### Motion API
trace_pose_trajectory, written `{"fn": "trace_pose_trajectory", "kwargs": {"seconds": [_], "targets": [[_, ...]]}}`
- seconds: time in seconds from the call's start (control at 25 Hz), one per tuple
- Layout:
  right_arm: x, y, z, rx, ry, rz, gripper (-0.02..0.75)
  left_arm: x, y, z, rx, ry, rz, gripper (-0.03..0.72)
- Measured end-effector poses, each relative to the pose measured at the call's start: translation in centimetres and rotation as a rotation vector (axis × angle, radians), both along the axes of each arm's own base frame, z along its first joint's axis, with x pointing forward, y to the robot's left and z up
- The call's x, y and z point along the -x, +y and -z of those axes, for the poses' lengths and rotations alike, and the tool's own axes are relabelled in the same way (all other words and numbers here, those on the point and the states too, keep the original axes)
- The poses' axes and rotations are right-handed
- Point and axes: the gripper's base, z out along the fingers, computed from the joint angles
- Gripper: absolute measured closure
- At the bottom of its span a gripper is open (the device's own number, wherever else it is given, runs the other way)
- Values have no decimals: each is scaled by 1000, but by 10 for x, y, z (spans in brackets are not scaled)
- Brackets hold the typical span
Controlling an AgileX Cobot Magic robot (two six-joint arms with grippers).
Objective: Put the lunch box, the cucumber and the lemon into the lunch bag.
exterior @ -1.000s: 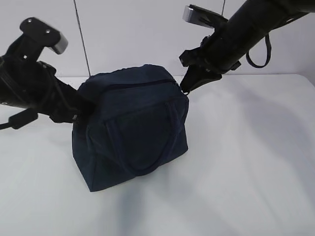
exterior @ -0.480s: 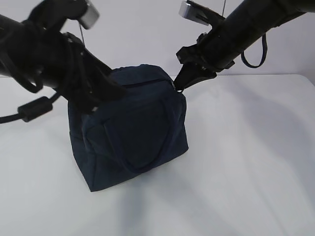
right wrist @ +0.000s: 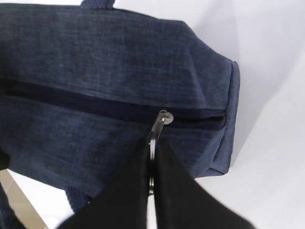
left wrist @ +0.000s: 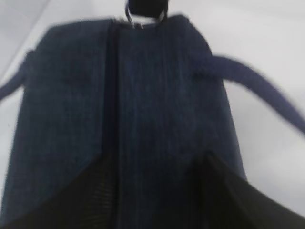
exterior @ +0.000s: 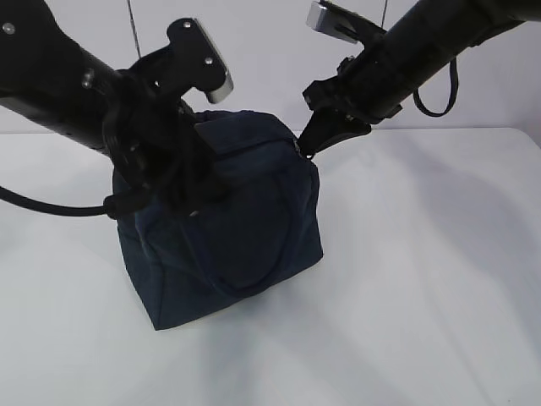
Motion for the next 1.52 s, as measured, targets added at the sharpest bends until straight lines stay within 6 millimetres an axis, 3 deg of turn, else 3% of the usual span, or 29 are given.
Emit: {"fn": "trace_pose_trajectory", "kwargs": {"seconds": [0.4, 0.48, 0.68, 0.76, 1.0, 1.28, 1.52], "targets": [[1, 0, 0, -3, 5, -3, 751, 9, -9, 4, -95, -16, 78, 291], [1, 0, 0, -5, 4, -4, 751, 9, -10, 5, -99, -16, 82, 346], [1, 0, 0, -6, 5, -4, 751, 10, -9, 5, -115, -17, 91, 631], [1, 0, 0, -6, 6, -5, 751, 10, -9, 5, -118, -16, 92, 669], [0, -4, 0, 3, 10, -2, 751, 10, -8, 6, -128, -11, 96, 681], [-7, -28, -3, -18, 28, 67, 751, 11, -7, 7, -149, -10, 107, 682], [-7, -27, -5, -52, 67, 103, 751, 11, -7, 7, -151, -9, 108, 683]]}}
